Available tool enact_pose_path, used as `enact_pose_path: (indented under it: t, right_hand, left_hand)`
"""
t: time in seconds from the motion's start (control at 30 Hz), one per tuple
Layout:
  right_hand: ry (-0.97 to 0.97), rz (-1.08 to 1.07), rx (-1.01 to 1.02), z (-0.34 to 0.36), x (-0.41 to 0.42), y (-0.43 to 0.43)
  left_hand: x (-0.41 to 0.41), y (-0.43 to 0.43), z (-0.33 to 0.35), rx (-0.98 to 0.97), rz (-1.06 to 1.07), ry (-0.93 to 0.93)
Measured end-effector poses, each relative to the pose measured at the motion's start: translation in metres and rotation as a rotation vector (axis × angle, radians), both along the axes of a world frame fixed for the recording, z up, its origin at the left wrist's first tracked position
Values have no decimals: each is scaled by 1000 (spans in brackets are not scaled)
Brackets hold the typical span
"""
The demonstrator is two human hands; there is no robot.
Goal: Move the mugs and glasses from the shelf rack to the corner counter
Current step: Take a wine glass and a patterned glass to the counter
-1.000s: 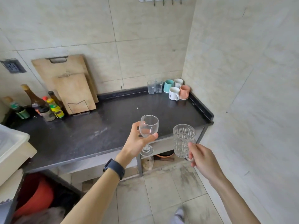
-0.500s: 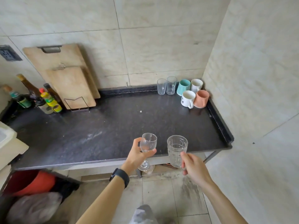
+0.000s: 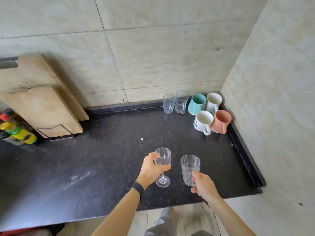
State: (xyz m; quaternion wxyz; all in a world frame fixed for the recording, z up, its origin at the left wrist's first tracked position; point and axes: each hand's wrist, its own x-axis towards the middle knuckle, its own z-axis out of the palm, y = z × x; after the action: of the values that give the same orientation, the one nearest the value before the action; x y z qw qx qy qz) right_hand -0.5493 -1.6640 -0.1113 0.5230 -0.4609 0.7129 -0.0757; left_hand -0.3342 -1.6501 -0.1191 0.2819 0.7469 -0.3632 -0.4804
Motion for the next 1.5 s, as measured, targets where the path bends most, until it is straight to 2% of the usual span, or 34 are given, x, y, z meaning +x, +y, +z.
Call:
enact_pose_path:
  t: [0.37, 0.47, 0.73, 1.27, 1.5]
  right_hand:
    - [-196, -204, 76, -42, 29, -135]
    - [-270, -236, 91, -50, 33, -161]
    - [-326, -254, 123, -69, 41, -216]
    - [-281, -175, 140, -71, 60, -253]
    - [-278, -182, 104, -59, 53, -248]
  left_hand:
    - [5, -139, -9, -87, -101, -143]
    - [1, -163, -12, -135, -73, -174]
    - [-4, -221, -21, -165, -31, -209]
    - [4, -248, -26, -139, -33, -239]
    - [9, -235, -20, -62, -195, -227]
